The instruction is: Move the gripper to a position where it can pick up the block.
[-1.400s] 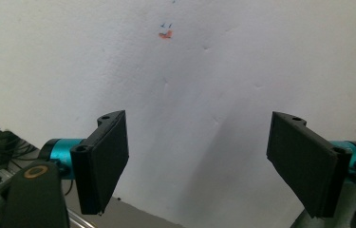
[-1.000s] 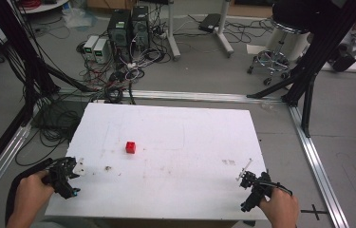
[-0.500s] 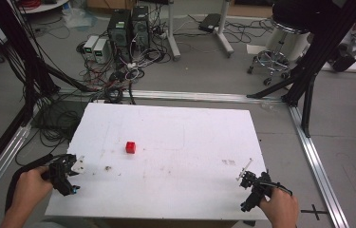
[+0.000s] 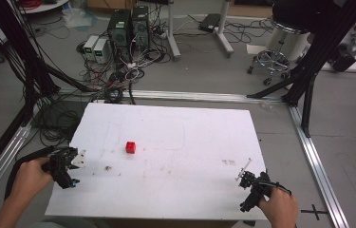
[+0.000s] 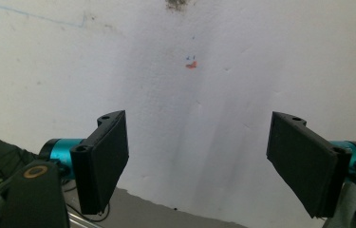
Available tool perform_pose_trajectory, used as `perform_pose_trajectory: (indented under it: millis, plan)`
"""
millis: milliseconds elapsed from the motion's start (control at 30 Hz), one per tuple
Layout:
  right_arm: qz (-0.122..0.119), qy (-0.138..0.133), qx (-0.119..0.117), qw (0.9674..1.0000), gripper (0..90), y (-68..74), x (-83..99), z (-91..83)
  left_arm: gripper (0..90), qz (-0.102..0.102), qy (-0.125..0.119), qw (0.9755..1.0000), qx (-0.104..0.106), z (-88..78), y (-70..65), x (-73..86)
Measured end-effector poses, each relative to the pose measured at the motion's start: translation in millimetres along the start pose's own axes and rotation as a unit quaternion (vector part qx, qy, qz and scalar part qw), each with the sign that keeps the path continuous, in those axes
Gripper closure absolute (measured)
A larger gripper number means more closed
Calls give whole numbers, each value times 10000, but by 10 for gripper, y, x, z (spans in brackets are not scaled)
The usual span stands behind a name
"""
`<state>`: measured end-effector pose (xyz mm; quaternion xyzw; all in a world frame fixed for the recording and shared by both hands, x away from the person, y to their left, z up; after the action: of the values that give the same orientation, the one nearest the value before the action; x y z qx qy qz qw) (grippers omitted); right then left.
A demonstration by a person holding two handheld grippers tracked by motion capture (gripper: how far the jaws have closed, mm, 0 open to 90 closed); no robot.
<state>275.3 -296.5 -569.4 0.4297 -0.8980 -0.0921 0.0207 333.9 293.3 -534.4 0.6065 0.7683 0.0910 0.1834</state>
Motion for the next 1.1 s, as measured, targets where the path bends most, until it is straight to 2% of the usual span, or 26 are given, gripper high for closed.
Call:
perform_pose_trajectory:
  millis: [67,133,200,300,433,833,1100]
  plan:
    - [13,-7,-4,10000,17,7,-8,-6,221,59,-36,10000,19,-11,35,-30]
    - [-15,-9,2,10000,16,9,-15,-7,221,241,-66,9997,-18,-21,101,-77]
    - [-45,-5,13,10000,16,11,-26,-6,221,327,-53,9995,11,-25,135,-109]
    - [-39,21,-6,10000,16,17,-30,-4,221,361,-97,9993,14,-20,163,-148]
    - [-48,5,-7,10000,16,14,-31,-5,221,514,-118,9986,36,-30,243,-223]
    - [-70,0,-28,10000,16,6,-30,12,221,727,-135,9972,94,-34,393,-356]
    - [-22,-12,-74,10000,16,10,-19,15,221,875,-185,9959,112,-29,524,-504]
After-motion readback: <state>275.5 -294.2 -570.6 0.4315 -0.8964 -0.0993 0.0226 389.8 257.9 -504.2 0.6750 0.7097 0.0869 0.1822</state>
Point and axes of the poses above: each handheld gripper's, and its own axes: z roughly forward along the jaws, x roughly out of its underside, y roughly to its left, the point moved 8 cm from there along z, roughly forward along the jaws, and after that the axes turned 10 degrees about -x, right-handed, at the moved point
